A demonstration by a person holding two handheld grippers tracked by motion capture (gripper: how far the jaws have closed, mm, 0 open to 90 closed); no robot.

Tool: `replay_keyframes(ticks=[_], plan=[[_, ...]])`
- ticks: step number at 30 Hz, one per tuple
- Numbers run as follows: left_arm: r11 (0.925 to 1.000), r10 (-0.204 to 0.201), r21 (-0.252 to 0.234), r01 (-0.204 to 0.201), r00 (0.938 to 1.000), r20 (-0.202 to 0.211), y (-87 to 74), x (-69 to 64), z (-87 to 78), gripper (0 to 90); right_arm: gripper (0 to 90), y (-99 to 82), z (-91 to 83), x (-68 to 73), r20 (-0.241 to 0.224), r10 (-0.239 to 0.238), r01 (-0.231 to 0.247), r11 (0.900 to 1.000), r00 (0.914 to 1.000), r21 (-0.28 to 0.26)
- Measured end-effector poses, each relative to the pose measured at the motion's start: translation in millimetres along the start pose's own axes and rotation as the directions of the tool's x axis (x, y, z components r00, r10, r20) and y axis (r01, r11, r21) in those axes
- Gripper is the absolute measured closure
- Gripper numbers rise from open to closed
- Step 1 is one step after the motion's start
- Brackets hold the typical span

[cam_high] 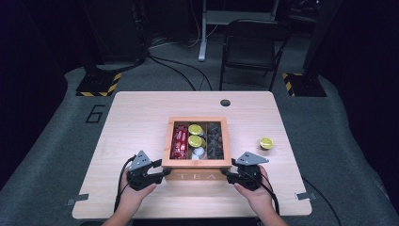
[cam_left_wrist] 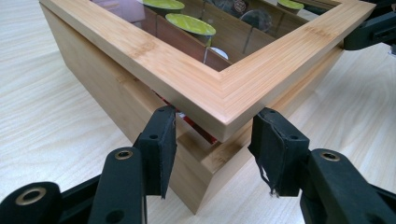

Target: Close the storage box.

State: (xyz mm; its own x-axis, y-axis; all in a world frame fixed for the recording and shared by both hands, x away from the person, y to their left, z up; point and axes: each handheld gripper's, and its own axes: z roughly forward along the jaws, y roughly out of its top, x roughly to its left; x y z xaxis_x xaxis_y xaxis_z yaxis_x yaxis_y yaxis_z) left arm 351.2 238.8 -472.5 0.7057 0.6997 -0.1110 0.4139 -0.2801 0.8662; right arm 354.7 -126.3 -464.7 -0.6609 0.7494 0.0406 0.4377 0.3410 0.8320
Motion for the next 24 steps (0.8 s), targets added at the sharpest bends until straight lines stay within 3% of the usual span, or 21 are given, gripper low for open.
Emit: replay_keyframes(ticks=[7,9,11,17,20,24], plan=[[0.9999,-0.012,-0.005,0.012,0.9999,0.004,0.2,-1.5,-0.3,43.8,41.3,1.3,-4.1,-0.8,-0.012,0.011,-0.011,0.9999,0.9999,0.007],[0.999,-0.034,-0.03,0.034,0.9994,0.003,-0.1,-0.9,-1.6,37.2,40.1,1.7,-3.3,-0.4,-0.005,-0.003,0.003,0.9997,1.0,0.025],[0.9985,-0.035,-0.042,0.036,0.9993,0.015,0.7,-0.4,-3.2,36.1,34.8,1.3,-2.1,1.8,-0.002,-0.03,0.03,0.9986,0.9995,0.044],[0.9989,-0.042,-0.021,0.042,0.9991,-0.003,-0.8,0.5,-0.2,33.9,31.8,8.3,-16.1,-1.5,-0.016,0.011,-0.012,0.9988,0.9998,-0.047],[0.999,-0.043,-0.011,0.043,0.9991,-0.004,-0.5,2.0,-0.8,33.9,31.2,7.7,-18.3,-5.7,-0.008,0.016,-0.016,0.9986,0.9998,-0.05],[0.9982,-0.054,-0.027,0.054,0.9985,-0.005,1.5,5.0,-3.6,33.9,31.2,6.3,-21.7,-16.4,-0.003,0.072,-0.072,0.9949,0.9974,-0.07]])
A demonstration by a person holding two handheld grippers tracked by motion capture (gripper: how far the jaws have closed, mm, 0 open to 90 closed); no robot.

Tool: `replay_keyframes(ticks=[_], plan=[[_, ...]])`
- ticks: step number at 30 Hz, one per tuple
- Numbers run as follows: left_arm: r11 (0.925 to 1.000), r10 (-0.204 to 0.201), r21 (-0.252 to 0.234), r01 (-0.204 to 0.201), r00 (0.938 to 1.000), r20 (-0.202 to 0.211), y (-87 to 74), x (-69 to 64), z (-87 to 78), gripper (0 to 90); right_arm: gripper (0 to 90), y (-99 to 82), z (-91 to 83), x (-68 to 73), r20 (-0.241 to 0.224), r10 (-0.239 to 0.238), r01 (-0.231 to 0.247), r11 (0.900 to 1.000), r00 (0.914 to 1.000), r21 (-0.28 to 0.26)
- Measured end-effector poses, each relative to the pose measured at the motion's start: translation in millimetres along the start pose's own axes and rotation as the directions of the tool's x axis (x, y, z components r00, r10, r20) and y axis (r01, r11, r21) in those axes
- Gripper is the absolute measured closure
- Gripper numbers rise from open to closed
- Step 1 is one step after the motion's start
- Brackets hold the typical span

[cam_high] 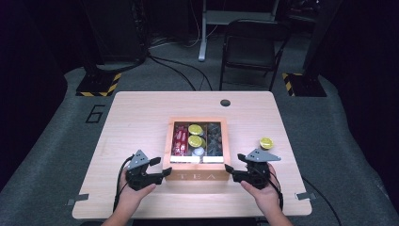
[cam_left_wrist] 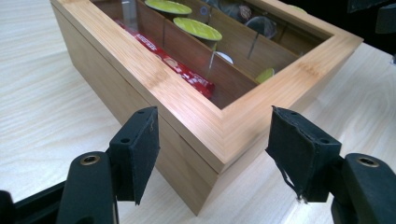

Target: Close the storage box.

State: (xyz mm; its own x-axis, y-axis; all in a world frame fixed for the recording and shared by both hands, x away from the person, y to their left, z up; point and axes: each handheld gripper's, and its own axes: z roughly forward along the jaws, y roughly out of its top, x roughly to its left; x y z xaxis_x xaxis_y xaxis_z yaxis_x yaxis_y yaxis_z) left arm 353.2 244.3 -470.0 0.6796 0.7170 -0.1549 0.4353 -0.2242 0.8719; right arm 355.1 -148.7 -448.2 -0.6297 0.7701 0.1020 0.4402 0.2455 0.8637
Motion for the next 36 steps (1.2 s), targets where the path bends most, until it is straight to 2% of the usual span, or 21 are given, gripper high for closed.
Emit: replay_keyframes(ticks=[5,7,12,15,24,31,35,36], plan=[[0.9997,-0.022,-0.006,0.022,0.9997,0.002,2.7,9.2,-4.8,34.0,31.6,0.1,-5.0,-11.2,0.03,0.023,-0.023,0.9997,0.9993,-0.011],[0.9988,-0.047,-0.014,0.047,0.9989,-0.001,3.0,14.5,-7.3,34.1,31.8,-0.4,-7.1,-16.2,0.043,0.033,-0.032,0.9994,0.9985,-0.013],[0.9967,-0.077,-0.026,0.076,0.9967,-0.028,3.1,25.7,-13.9,34.2,31.9,-1.9,-11.2,-27.2,0.083,0.048,-0.048,0.9988,0.9954,-0.009],[0.9969,-0.073,-0.031,0.072,0.9963,-0.044,2.9,31.2,-16.3,34.2,32.1,-3.3,-12.6,-31.7,0.101,0.056,-0.056,0.9984,0.9933,-0.004],[0.997,-0.074,-0.03,0.072,0.9939,-0.082,1.4,38.6,-17.6,34.3,32.3,-6.8,-11.1,-41.7,0.138,0.036,-0.04,0.9988,0.9897,0.029],[0.9986,-0.052,-0.001,0.053,0.9909,-0.124,-0.7,46.0,-16.4,34.3,32.5,-12.3,-5.7,-51.0,0.162,0.032,-0.043,0.9969,0.9863,0.066],[0.997,-0.076,0.006,0.077,0.9878,-0.136,-3.3,52.1,-14.9,34.3,32.4,-15.4,-1.1,-54.6,0.169,0.034,-0.05,0.9949,0.985,0.087],[0.9973,-0.07,0.012,0.073,0.9881,-0.137,-3.4,54.1,-15.2,34.3,32.4,-16.0,-0.2,-55.6,0.173,0.03,-0.048,0.9938,0.9845,0.101]])
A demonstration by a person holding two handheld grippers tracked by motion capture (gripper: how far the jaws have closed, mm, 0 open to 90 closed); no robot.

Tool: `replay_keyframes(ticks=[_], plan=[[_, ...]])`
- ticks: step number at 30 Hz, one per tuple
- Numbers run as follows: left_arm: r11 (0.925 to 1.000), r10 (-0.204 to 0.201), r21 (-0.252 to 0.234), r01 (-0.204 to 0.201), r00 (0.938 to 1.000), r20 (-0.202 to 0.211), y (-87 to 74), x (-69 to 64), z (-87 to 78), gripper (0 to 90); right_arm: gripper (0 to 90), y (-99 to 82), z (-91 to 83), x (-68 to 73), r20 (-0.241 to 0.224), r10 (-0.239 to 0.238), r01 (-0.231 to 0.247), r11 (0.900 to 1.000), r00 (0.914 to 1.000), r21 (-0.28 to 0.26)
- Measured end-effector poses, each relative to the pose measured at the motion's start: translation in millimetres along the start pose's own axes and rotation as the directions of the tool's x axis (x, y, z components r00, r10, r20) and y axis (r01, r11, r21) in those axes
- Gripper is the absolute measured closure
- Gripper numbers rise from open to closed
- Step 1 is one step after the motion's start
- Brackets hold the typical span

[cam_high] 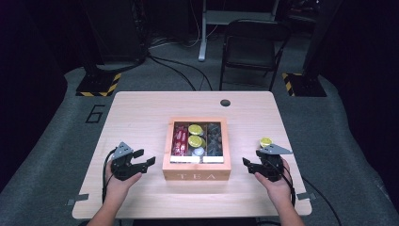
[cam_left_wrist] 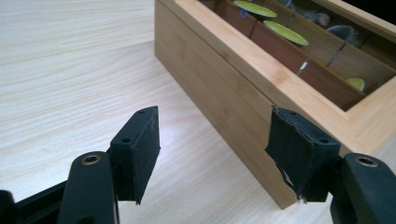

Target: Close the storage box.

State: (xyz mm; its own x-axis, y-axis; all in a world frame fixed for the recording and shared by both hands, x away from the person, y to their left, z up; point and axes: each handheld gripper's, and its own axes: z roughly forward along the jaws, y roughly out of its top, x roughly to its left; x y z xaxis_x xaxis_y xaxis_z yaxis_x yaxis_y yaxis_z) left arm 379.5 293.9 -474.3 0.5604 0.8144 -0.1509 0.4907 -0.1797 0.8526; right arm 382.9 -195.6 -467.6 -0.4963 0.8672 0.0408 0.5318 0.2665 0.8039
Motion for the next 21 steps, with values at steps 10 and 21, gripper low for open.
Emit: replay_keyframes(ticks=[10,21], plan=[[0.9989,-0.029,0.036,0.029,0.9995,-0.009,-3.6,2.9,7.8,34.3,32.5,-2.3,11.8,1.7,0.007,-0.028,0.028,0.9984,0.9996,0.05],[0.9992,-0.038,0.012,0.038,0.9992,0.009,-2.3,-2.0,5.6,34.3,32.6,-1.9,15.8,6.7,0.016,-0.065,0.064,0.9963,0.9978,0.058]])
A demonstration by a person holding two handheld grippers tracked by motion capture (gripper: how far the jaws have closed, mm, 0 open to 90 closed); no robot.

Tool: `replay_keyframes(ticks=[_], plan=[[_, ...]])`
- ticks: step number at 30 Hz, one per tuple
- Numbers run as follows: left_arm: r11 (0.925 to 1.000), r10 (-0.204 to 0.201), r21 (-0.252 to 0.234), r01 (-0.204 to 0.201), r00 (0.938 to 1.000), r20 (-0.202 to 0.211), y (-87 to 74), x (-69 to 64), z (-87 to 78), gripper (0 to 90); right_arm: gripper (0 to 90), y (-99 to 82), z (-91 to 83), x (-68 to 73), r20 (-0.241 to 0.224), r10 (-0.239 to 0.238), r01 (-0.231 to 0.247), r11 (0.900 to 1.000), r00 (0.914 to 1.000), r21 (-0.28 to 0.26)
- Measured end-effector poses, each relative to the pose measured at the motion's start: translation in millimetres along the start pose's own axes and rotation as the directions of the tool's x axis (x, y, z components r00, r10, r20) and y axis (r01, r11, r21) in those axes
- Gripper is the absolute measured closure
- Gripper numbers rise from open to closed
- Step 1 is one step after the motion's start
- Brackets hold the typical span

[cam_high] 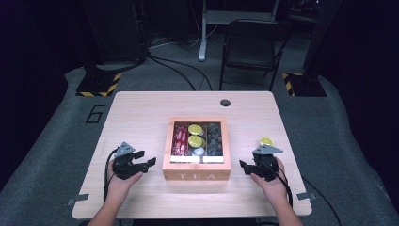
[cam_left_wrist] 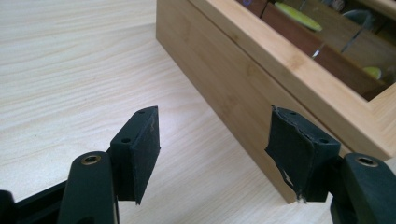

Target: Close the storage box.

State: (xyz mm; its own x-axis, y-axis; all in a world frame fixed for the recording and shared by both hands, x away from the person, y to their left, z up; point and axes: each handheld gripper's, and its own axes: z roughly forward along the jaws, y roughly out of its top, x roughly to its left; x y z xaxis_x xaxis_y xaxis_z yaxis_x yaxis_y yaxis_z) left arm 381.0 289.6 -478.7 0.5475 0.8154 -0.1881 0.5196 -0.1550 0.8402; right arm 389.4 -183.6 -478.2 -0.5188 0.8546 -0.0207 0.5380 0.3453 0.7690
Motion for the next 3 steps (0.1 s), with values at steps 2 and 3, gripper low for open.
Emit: replay_keyframes(ticks=[2,3], plan=[[0.9992,-0.009,-0.037,0.011,0.999,0.043,1.3,-5.2,-6.4,34.3,33.9,0.9,-6.5,2.4,-0.034,0.014,-0.014,0.9999,0.9993,-0.009],[0.9987,-0.007,-0.051,0.011,0.9973,0.073,1.5,-8.4,-9.5,34.4,33.9,1.9,-13.5,4.9,-0.077,0.004,-0.007,0.9989,0.9971,-0.046]])
